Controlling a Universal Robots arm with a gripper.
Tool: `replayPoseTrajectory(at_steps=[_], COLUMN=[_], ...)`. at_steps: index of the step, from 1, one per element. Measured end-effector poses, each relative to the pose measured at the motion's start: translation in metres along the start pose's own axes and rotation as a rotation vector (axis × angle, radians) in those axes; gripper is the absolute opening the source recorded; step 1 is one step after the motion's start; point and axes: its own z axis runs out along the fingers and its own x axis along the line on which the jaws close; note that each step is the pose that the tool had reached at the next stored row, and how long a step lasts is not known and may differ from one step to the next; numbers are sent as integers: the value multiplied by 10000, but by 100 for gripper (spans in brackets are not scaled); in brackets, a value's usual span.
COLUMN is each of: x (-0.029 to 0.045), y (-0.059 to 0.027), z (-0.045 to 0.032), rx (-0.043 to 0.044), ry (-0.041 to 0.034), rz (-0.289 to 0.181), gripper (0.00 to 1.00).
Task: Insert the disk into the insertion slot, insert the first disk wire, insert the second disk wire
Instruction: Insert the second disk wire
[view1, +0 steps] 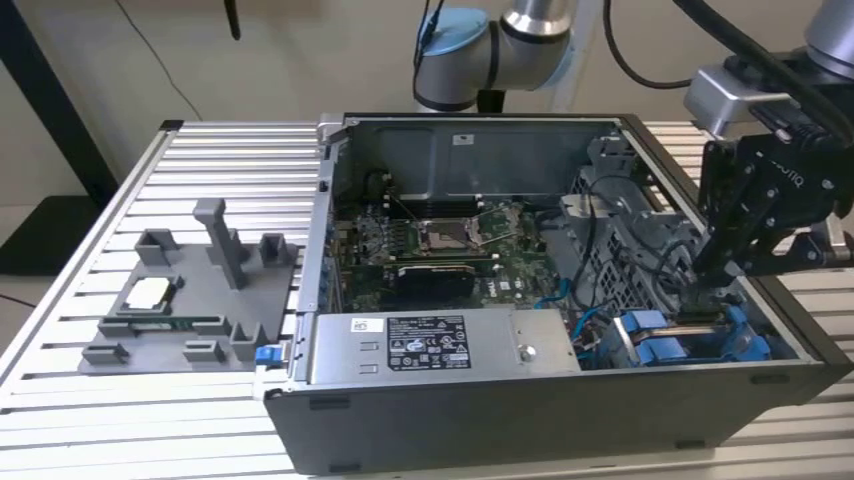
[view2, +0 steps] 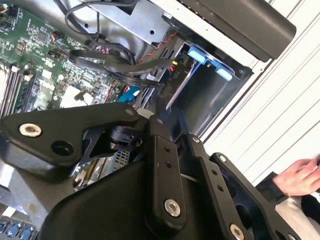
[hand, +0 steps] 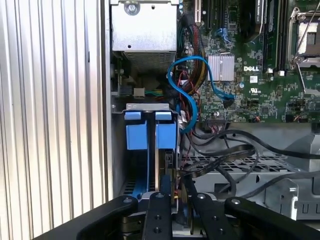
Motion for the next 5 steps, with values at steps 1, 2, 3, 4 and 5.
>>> replayPoseTrajectory(at_steps=[1,2,3,4,5], x=[0,0,0,0,0], y=[0,0,0,0,0], z=[0,-3,-5,-5,-6], rx=[0,0,0,0,0], ry=[-1,1,2,2,2], rz=[0,0,0,0,0], gripper=[24,24,24,24,24])
